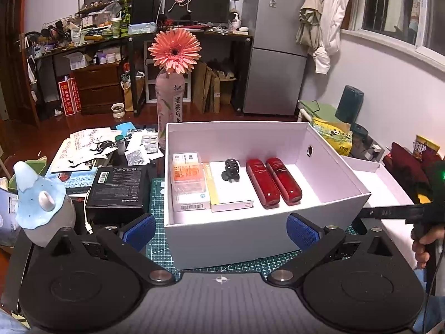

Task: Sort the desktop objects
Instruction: 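Lift the white lid up by its wall with the right gripper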

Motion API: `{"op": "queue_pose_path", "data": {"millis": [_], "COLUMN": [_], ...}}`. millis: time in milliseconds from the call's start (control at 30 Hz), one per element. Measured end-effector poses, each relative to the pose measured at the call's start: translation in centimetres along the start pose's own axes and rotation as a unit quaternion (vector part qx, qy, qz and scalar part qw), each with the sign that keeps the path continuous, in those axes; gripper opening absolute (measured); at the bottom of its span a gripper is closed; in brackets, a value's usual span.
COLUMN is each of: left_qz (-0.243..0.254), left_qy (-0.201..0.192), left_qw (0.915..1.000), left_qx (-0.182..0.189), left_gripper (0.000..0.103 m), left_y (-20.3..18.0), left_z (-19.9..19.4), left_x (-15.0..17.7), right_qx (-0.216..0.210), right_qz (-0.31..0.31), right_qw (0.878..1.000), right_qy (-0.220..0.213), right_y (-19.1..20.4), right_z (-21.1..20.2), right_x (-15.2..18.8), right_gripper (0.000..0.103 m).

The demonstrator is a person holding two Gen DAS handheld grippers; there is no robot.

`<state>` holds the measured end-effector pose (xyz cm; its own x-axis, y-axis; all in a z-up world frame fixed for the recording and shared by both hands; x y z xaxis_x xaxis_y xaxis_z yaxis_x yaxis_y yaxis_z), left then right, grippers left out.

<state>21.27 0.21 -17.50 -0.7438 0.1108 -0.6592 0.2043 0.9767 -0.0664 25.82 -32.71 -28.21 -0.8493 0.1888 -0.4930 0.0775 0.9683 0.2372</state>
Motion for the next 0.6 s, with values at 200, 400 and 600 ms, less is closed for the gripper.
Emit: {"op": "queue_pose_path", "data": {"millis": [200,400,600], "left_qz": [-0.009,-0.018,-0.022], "left_qy": [-0.004,-0.01,-0.013], "left_qw": [0.9999,0.9998,0.9995], "left_qx": [0.001,0.008,0.017], "left_gripper": [0.102,0.102,0.102], "left_y": [0.2,0.7,0.8], "left_z": [0.2,0.1,0.1], "left_x": [-0.2,-0.6,-0.8], "right_qx": [-0.05,-0.089,-0.115], "right_qz": [0.032,0.061,0.096], "right_qw": [0.998,0.994,0.988], "right_qy": [-0.02,-0.036,-0.046], "right_y": [-0.1,-0.6,-2.0], "right_z": [-2.0,-4.2,-6.2], "right_x": [0.2,0.0,-0.8], "right_gripper": [0.002,0.002,0.002]}}
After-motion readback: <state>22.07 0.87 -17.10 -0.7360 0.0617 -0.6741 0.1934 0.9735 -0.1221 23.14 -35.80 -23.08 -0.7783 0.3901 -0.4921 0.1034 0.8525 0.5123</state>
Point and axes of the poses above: each gripper's, at about its wrist camera, not at the fingertips, and z roughly the way its jaws point, y to its left, x to its underside, the point moved 2 cm from there along z, roughly the way its jaws point, and after that the axes turned 10 degrees about y, right-handed, at the moved point
